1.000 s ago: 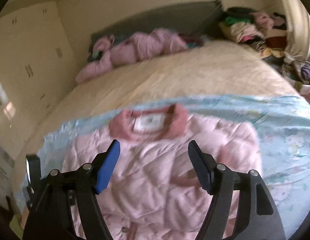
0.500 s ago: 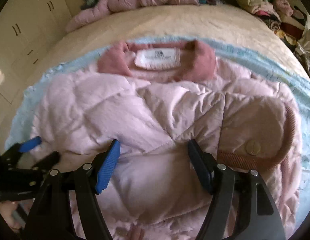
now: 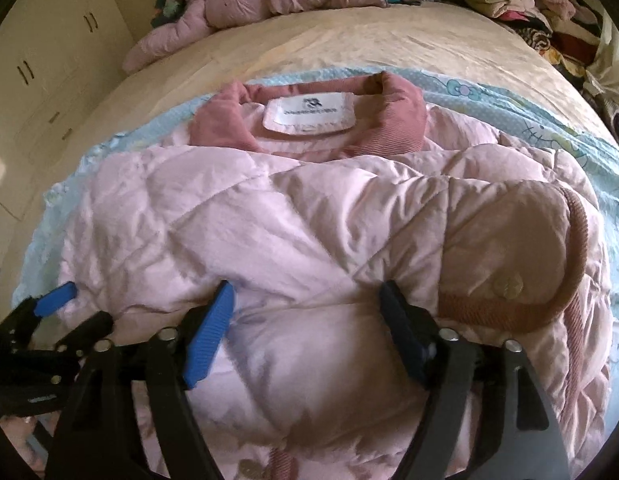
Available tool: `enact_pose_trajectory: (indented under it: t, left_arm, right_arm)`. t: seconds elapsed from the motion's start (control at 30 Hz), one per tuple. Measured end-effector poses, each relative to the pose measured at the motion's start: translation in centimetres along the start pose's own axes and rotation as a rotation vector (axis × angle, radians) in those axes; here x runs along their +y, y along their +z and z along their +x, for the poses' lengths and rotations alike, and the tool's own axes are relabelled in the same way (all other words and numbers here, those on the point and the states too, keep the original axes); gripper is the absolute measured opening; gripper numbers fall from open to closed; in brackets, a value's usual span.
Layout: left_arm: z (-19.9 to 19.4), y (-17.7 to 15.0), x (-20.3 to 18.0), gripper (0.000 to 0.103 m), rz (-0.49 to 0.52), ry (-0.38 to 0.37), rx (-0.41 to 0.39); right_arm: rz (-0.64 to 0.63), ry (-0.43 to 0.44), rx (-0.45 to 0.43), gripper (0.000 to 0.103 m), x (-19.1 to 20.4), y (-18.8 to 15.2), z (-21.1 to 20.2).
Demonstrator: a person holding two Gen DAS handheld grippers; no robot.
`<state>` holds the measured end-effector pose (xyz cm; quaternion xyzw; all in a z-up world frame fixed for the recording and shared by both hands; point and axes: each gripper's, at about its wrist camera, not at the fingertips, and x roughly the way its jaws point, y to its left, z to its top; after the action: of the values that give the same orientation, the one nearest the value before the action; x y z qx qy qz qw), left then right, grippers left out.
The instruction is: Fold large clothes
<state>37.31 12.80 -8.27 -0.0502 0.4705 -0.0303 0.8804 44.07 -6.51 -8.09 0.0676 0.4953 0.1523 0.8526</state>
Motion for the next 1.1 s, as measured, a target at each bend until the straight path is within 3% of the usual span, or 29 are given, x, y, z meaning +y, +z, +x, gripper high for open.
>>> enact_pose_trajectory:
  t: [0.1,0.47,1.1]
  left_arm:
    - [-0.6,-0.1,0.0,0.093,-0.003,0.002,-0.013]
    - [-4.4,-0.2,0.3,0.093,-0.049,-0.029,-0.027]
    - [-13.8,-1.2,-0.2,0.093,-0.055,-0.041,-0.151]
  right_arm:
    - [0.02,0.039,-0.019,0.092,0.0,-0.4,-1.1]
    - [0.112,0.152,-0.108,0.092,-1.4,-2.1,-7.6]
    - [0.075,0.171,-0.285,0.092,-0.3,-3.4,-18.6]
